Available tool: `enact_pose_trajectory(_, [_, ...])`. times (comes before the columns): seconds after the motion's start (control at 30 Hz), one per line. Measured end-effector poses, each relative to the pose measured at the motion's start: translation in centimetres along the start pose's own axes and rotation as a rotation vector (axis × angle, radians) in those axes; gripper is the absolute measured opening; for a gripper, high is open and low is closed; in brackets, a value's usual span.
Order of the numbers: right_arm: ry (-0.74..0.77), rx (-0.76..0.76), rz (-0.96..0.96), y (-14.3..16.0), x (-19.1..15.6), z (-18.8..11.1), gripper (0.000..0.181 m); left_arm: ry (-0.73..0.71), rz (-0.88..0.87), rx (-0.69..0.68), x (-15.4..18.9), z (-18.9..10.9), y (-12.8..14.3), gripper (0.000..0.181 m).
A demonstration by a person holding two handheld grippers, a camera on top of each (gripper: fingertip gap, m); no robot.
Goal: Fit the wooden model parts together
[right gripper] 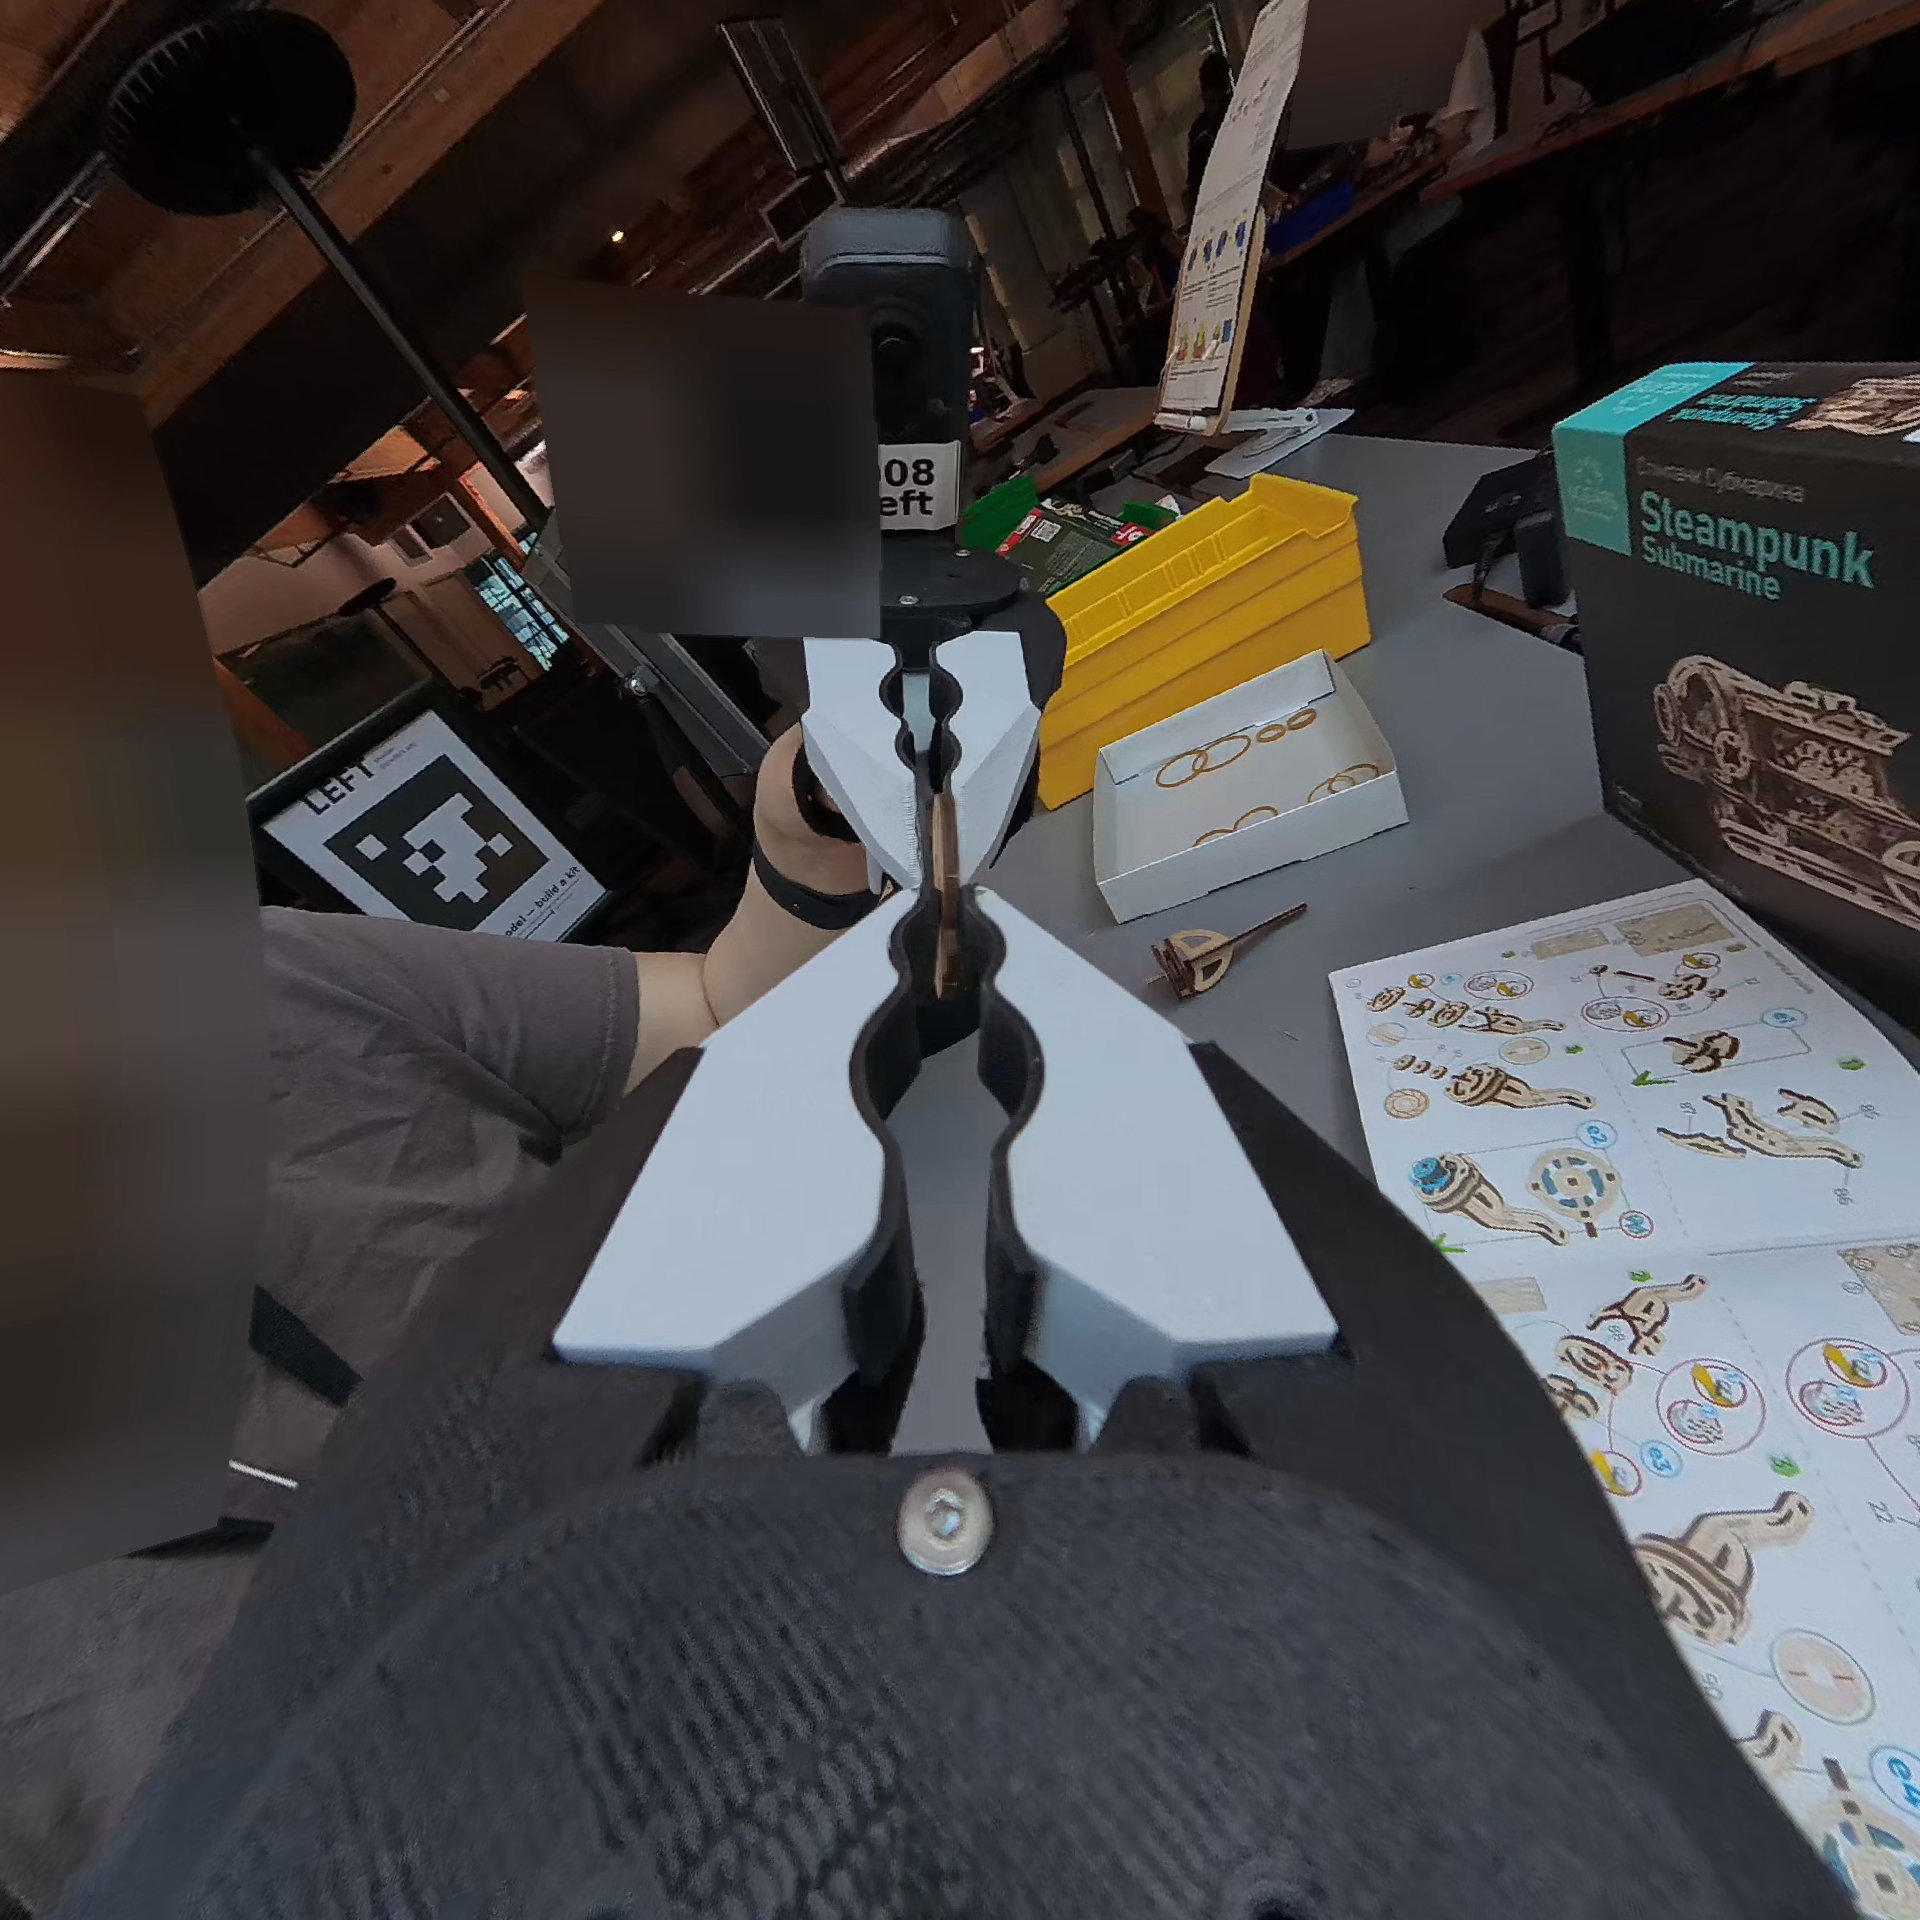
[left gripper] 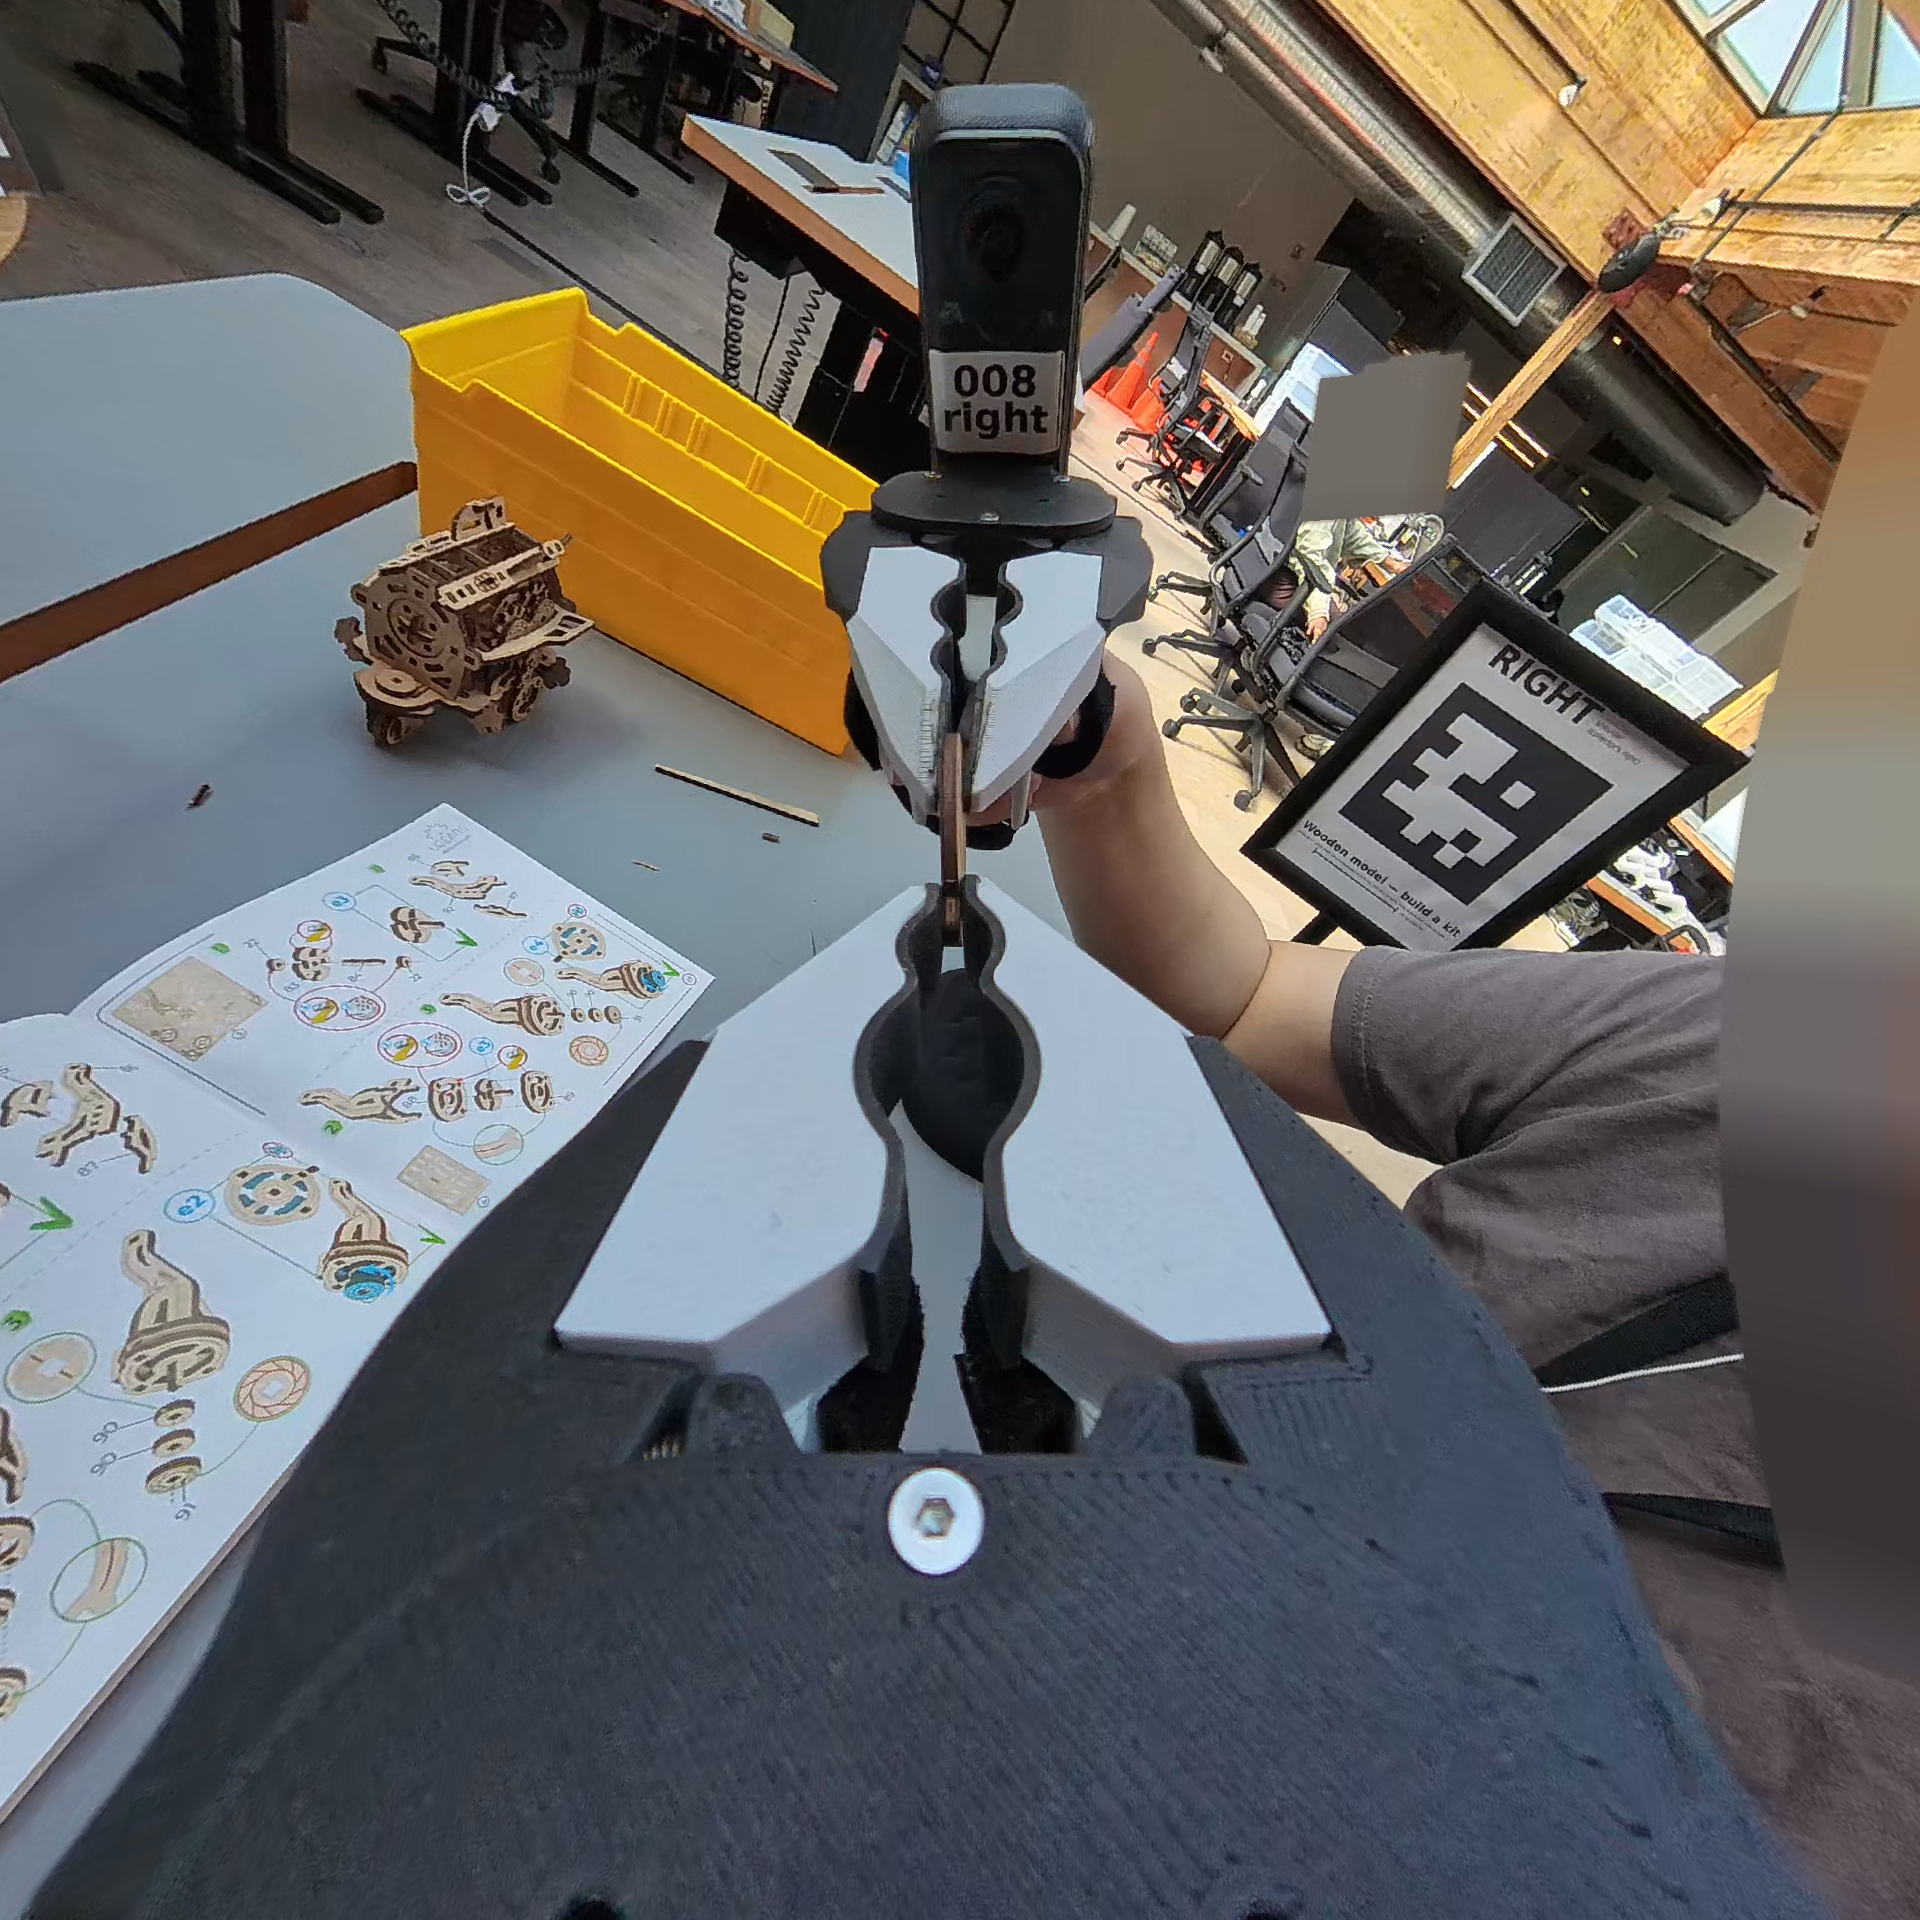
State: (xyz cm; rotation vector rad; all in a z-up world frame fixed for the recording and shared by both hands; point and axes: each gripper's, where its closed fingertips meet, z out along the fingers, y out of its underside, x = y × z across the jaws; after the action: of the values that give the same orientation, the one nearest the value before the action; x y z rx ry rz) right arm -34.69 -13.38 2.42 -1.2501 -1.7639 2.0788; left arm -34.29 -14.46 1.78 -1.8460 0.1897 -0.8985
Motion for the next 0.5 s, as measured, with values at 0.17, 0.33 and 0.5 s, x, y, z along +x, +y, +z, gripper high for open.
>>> enact_pose_trajectory(0.17, [-0.056,0.034,0.052,-0.39,-0.47,-0.14,0.000,0.077,-0.058,0.032,0.60,-0.43,-0.45,0.007])
enact_pose_trajectory(0.33, [-0.077,0.073,0.098,-0.85,-0.21,-0.57,0.001,0.071,-0.059,0.041,0.23,-0.31,-0.47,0.010])
enact_pose_trajectory(0.5, [-0.070,0.055,0.092,-0.51,-0.03,-0.33,0.001,0.068,-0.032,0.065,0.01,-0.08,-0.68,0.001])
